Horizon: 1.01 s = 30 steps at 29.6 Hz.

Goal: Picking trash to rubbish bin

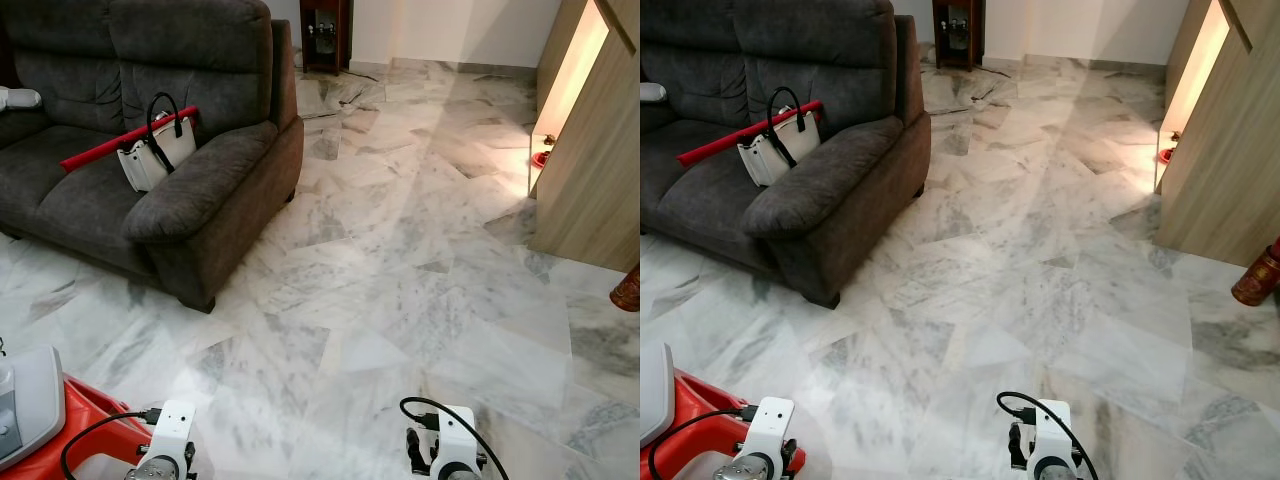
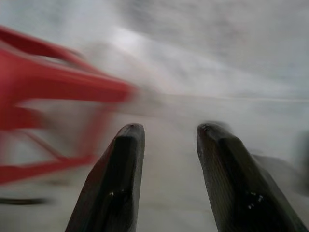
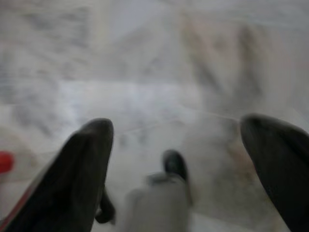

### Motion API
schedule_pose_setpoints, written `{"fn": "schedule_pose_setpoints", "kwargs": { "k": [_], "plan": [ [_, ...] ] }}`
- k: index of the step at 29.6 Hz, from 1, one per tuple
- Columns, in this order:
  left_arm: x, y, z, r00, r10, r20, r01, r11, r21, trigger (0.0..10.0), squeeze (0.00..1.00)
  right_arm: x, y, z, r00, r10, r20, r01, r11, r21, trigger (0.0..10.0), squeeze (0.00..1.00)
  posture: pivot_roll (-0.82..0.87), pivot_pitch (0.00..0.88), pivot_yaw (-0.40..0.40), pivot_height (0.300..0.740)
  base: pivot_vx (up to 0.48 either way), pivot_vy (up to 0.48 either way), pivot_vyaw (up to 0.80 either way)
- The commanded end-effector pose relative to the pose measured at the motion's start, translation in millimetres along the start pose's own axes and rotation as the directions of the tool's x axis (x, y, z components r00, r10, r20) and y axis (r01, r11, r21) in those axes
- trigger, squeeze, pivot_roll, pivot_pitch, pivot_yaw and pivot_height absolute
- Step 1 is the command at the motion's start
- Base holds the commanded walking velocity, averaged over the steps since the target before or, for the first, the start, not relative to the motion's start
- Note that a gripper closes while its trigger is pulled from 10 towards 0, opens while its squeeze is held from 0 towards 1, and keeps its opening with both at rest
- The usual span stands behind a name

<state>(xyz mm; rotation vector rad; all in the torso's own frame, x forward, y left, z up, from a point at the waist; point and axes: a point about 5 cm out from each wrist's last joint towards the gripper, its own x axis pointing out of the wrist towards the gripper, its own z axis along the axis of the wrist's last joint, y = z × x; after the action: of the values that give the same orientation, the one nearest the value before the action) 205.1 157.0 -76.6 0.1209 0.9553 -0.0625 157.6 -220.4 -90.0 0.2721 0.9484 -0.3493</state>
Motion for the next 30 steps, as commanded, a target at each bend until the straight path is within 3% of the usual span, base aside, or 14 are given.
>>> {"fn": "schedule_pose_setpoints", "kwargs": {
  "k": [1,12,18,30],
  "plan": [
    [-1.1,-16.6,-13,0.996,-0.056,-0.07,0.057,0.998,0.006,10.0,0.0,-1.8,-14.2,-5,0.999,-0.027,-0.035,0.029,0.996,0.078,10.0,0.0,-0.17,0.0,-0.045,0.74,0.0,0.0,0.0],
    [-1.8,-19.2,-17,0.995,-0.06,-0.083,0.064,0.997,0.039,10.0,0.0,-4.1,-13.7,-15,0.999,-0.016,-0.05,0.021,0.995,0.099,10.0,0.0,-0.17,0.0,-0.035,0.74,0.0,0.0,0.0],
    [-1.4,-13.1,-15,0.997,-0.036,-0.07,0.042,0.996,0.081,10.0,0.0,-1.9,-17.4,-2,0.999,-0.03,-0.027,0.032,0.993,0.113,10.0,0.0,-0.18,0.0,-0.016,0.74,0.0,0.0,0.0],
    [-5.1,33.2,-22,0.993,0.096,-0.075,-0.093,0.995,0.045,10.0,0.0,-1.5,-18.5,4,0.999,-0.049,0.016,0.047,0.989,0.14,10.0,0.0,-0.16,0.0,0.006,0.74,0.0,0.0,0.0]
  ]
}}
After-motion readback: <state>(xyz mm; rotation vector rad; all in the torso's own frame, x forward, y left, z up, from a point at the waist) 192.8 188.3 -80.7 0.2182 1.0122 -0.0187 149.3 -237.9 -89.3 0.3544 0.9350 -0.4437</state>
